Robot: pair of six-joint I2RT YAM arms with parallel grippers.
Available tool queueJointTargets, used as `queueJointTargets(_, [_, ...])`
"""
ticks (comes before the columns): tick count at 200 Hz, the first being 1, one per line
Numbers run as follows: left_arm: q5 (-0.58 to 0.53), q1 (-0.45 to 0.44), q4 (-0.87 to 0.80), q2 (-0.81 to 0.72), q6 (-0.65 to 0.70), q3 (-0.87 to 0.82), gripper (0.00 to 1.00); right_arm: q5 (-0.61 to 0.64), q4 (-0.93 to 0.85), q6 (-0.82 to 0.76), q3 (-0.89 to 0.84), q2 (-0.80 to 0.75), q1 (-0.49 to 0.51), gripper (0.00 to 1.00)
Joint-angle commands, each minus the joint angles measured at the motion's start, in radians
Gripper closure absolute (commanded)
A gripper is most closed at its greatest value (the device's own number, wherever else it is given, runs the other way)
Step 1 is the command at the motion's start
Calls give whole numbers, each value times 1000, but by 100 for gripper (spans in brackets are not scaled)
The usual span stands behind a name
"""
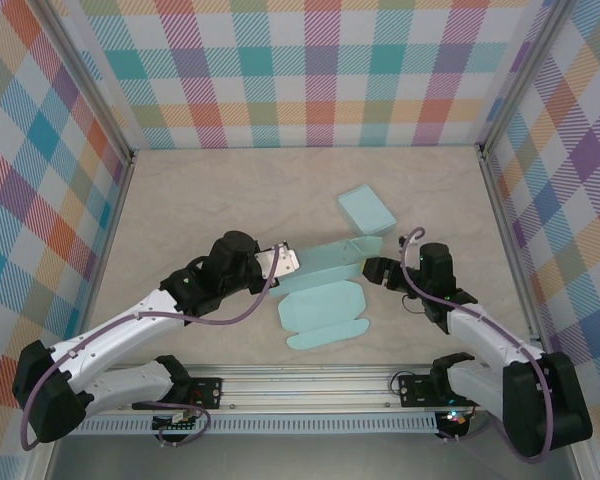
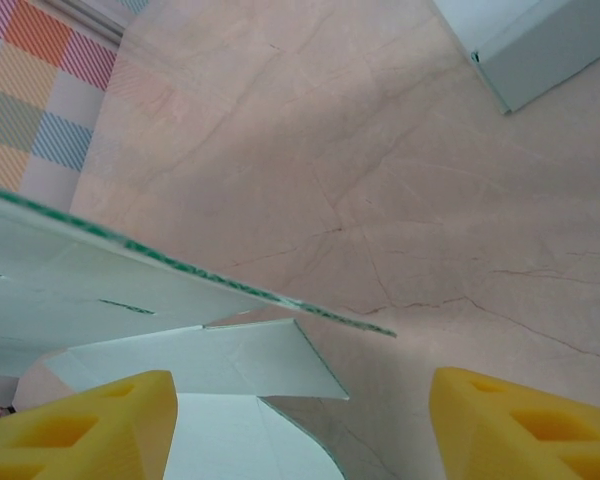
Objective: Fold the paper box
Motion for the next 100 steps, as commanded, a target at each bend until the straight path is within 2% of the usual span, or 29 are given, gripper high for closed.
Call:
queueJointTargets(1, [2,-14,57,3,-26,7,100,-29,169,2,-14,33,4,32])
queueJointTargets(66, [-18,-14,94,25,-35,13,100,-51,288,10,5,197,54,33])
queueJointTargets(100, [-34,-13,98,46,-32,22,100,-69,341,27,23,251,73,38])
